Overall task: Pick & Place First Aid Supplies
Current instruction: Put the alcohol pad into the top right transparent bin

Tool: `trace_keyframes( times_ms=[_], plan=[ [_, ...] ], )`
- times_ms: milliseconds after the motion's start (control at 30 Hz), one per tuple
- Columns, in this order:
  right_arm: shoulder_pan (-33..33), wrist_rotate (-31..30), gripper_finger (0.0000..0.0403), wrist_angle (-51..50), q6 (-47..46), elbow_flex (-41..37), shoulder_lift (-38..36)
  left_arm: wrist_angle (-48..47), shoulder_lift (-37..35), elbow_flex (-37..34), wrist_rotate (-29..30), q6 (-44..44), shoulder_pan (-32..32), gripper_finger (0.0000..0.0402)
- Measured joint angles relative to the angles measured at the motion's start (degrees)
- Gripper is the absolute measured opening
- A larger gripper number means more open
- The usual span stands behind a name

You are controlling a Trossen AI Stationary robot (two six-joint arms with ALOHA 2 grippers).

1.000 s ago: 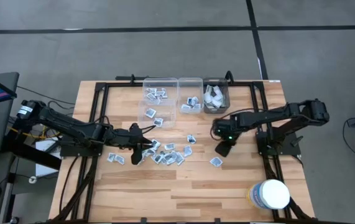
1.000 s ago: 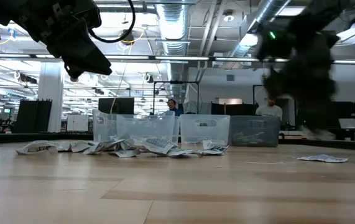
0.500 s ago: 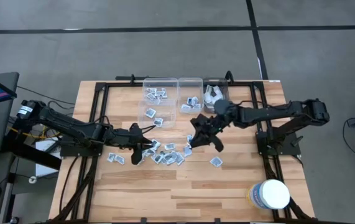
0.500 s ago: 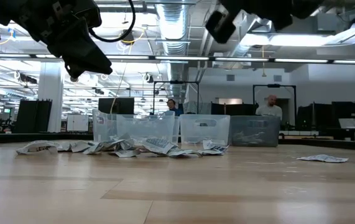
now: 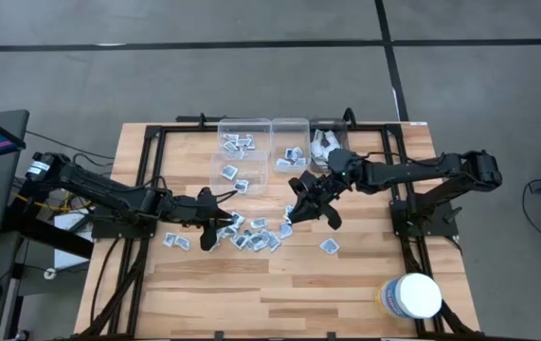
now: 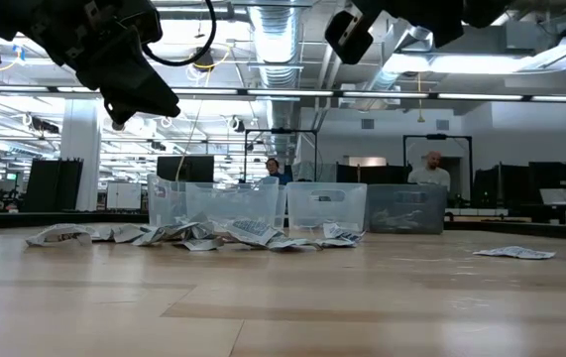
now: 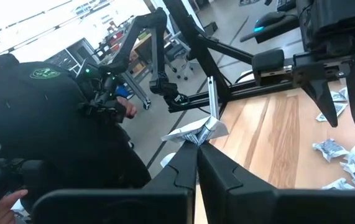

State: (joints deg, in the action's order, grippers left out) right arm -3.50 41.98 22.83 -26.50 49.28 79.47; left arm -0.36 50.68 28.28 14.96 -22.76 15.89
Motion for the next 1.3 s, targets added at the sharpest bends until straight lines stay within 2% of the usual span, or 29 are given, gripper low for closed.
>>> trace_keyframes(
  times_ms=[133,233,567,733,900,1000,1300],
  plan=[
    [-0.4,-0.4,0.0002,0.0,0.1,0.0,0.0,0.0,0.0,0.0,0.0,0.0,0.0,0.0094],
    [-1.7,-3.9,0.0003,-0.3,0.1,0.0,0.0,0.0,0.0,0.0,0.0,0.0,0.0,0.0094],
    [-10.6,-22.9,0.0009,-5.0,5.5,0.0,0.0,0.0,0.0,0.0,0.0,-0.5,0.0,0.0094],
    [-15.1,-33.6,0.0009,-5.9,13.0,0.0,0.0,0.0,0.0,0.0,0.2,-0.6,0.0,0.0094],
    [-18.9,-43.1,0.0010,-6.0,15.9,0.1,2.0,0.0,0.0,0.0,1.5,-0.6,0.0,0.0094],
    [-20.8,-45.0,0.0010,-6.4,15.9,0.1,4.4,0.0,0.0,0.0,1.6,-0.6,-0.2,0.0094],
    [-23.7,-45.0,0.0011,-7.9,12.5,0.0,11.3,0.0,0.0,0.0,2.2,-0.6,-0.2,0.0094]
  ],
)
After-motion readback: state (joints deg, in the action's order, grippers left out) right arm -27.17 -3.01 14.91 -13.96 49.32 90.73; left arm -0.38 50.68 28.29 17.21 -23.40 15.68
